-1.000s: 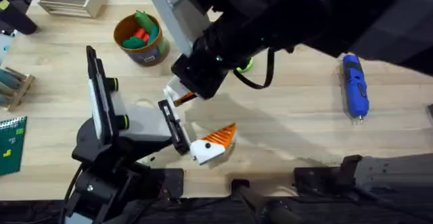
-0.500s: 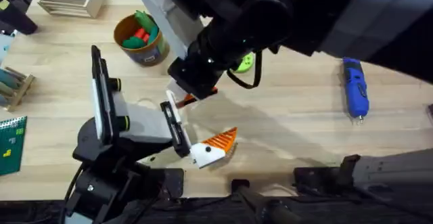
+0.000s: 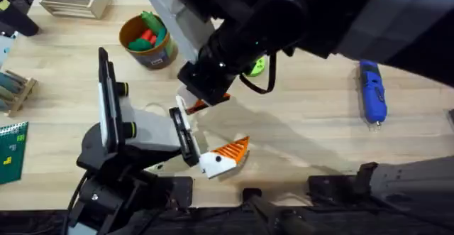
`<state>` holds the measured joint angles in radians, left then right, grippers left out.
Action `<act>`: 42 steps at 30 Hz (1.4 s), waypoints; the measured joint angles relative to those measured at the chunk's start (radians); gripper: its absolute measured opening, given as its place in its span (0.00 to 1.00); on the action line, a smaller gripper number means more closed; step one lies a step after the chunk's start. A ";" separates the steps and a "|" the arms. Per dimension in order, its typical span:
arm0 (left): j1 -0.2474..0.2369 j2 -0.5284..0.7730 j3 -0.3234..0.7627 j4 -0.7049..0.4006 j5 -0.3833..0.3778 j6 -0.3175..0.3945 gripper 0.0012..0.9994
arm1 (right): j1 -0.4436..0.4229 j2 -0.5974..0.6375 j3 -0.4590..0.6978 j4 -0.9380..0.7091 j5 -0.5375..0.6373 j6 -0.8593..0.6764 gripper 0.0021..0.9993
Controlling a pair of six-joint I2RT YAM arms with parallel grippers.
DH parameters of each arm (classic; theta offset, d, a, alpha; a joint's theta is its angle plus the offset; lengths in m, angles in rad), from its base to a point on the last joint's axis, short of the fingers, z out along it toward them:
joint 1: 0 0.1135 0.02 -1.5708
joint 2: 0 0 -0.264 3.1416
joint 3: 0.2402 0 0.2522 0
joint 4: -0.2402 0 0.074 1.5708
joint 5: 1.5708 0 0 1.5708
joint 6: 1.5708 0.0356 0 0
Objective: Pick up the gripper from the table and insert it into the empty holder that is missing its gripper. Then pick up a screw, insert it into the mounting hole, and use the screwdriver to tighten it. Finally, clean up the table by picking up the vegetable and placing it into the bucket.
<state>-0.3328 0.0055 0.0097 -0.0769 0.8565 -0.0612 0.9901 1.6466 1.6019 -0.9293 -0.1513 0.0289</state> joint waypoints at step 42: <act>0.000 0.000 0.000 0.001 -0.016 0.001 0.99 | 0.000 -0.037 0.000 -0.035 0.016 -0.023 0.00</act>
<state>-0.3325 0.0055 0.0097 -0.0757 0.8410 -0.0598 0.9901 1.6096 1.6016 -0.9647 -0.1352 0.0059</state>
